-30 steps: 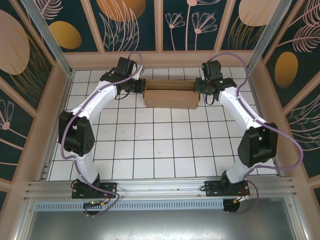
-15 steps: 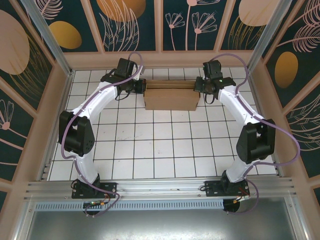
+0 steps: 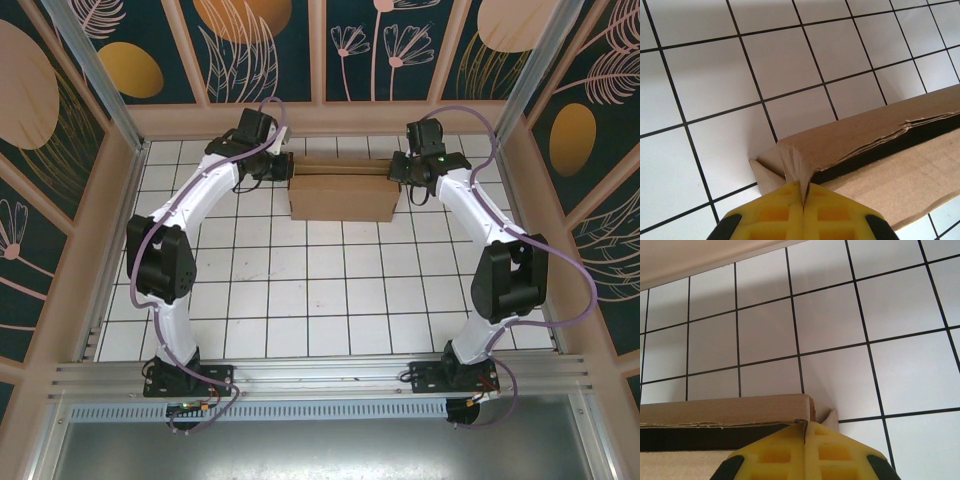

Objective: Fold the paper box

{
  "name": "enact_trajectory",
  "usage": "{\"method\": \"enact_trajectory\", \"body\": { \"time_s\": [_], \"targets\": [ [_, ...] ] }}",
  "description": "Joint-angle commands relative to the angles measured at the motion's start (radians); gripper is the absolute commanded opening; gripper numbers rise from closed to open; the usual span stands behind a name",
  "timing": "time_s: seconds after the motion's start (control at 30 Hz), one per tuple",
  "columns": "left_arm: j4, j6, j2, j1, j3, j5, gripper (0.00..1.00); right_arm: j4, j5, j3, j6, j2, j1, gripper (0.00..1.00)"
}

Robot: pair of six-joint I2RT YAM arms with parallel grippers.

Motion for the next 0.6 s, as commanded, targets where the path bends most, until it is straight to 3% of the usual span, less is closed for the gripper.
{"method": "enact_trajectory", "body": {
  "time_s": [0.0, 0.57],
  "targets": [
    [-0.046, -0.002, 0.026, -0.018, 0.025, 0.099, 0.0, -0.05, -0.039, -0.024, -0.02, 0.032, 0.017, 0.0],
    [0.015, 0.038, 0.068, -0.018, -0.037, 0.031, 0.0, 0.039, -0.031, -0.067, -0.037, 0.08, 0.017, 0.0]
  ]
}}
